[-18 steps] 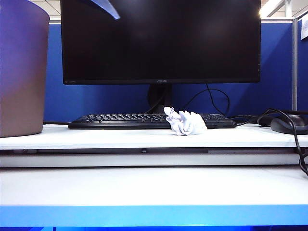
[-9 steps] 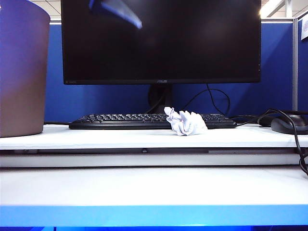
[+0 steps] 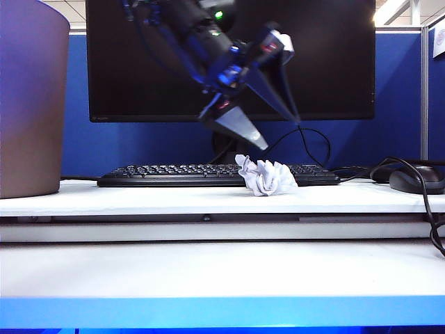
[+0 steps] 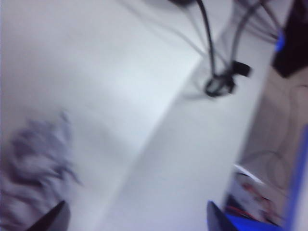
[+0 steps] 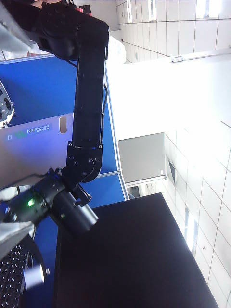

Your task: Pick up all paper balls from the table and place them in the pink trash can.

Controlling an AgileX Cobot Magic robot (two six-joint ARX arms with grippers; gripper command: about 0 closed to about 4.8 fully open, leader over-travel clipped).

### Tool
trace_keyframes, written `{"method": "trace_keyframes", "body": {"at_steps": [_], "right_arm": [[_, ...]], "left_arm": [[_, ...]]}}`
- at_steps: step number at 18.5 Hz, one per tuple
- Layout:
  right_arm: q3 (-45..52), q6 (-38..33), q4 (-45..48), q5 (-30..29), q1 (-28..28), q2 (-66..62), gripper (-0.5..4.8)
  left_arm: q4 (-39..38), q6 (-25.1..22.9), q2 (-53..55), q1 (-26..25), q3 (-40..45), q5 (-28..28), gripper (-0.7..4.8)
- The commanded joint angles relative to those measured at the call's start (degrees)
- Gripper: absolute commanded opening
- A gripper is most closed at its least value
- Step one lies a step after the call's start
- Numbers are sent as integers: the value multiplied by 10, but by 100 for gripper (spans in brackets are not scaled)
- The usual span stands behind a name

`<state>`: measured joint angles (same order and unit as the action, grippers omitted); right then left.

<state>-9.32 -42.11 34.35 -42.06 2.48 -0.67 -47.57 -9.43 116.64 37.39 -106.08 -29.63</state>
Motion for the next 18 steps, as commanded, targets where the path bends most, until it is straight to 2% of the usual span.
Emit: {"method": "trace_keyframes", "body": {"at_steps": [1,4,7,11,14,16,18], "right_arm": [[-2,3,-1,2,0,-1,479],[-2,23,-44,5,0,-1,479],[-2,75,-180,20,0,-1,479],[-2,94,-362,97,0,-1,469],[-2,107,-424,105,0,-1,462],[-2,111,-466,105,0,-1,462],[-2,122,-483,107,1,-1,462]], "left_arm": [[40,-14,3,9,-2,91,372],[46,-15,21,11,-2,110,371],[40,-16,40,11,-1,110,372],[43,-16,54,11,-1,117,371],[57,-15,54,11,-1,118,370],[71,-15,55,11,-1,118,332],[72,-14,56,11,-1,118,332]]}}
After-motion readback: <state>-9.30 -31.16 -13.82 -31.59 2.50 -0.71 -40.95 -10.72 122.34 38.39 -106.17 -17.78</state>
